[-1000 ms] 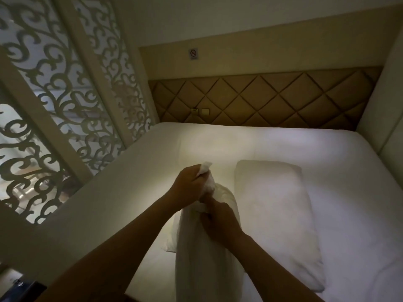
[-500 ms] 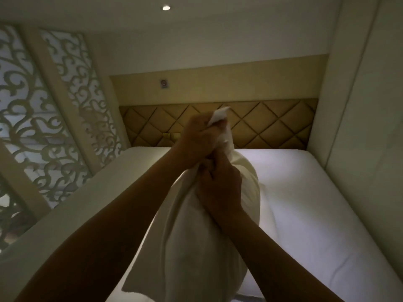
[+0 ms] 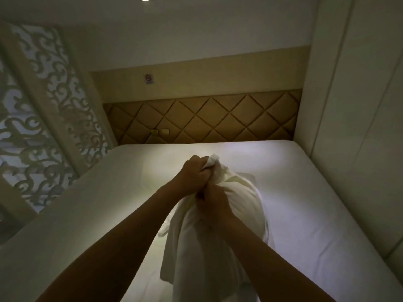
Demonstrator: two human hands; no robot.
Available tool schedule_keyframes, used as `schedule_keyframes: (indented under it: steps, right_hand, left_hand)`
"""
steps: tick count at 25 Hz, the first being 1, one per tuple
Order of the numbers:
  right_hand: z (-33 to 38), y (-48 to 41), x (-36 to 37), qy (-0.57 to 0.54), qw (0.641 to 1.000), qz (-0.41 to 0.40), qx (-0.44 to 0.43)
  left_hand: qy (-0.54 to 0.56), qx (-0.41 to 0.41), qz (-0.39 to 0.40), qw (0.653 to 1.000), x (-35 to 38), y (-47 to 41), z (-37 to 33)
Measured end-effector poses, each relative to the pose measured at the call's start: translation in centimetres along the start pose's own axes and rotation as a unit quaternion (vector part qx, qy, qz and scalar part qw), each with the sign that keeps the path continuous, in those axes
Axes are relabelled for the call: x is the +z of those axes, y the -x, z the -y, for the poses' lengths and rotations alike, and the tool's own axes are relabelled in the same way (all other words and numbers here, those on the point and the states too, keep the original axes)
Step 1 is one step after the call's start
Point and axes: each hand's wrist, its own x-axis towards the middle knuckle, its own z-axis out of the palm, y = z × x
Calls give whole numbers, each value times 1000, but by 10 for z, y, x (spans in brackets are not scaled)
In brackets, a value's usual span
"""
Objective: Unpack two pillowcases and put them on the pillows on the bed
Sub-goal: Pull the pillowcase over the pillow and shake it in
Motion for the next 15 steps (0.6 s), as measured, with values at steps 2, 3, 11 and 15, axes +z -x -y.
schedule_keyframes:
  steps: [2, 3, 11, 15]
  right_hand:
    - [-3, 3, -3, -102, 994, -4, 29]
    - [-4, 6, -6, -165, 985, 17, 52]
    - [-47, 18, -19, -285, 954, 70, 60]
    - [-69, 17, -18, -182, 980, 70, 32]
  left_hand:
    - [43, -61, 72, 995, 1, 3, 7]
    - [96, -100, 120, 983, 1, 7, 11]
    - [126, -113, 164, 972, 40, 28, 35]
    - [151, -133, 188, 961, 61, 27, 34]
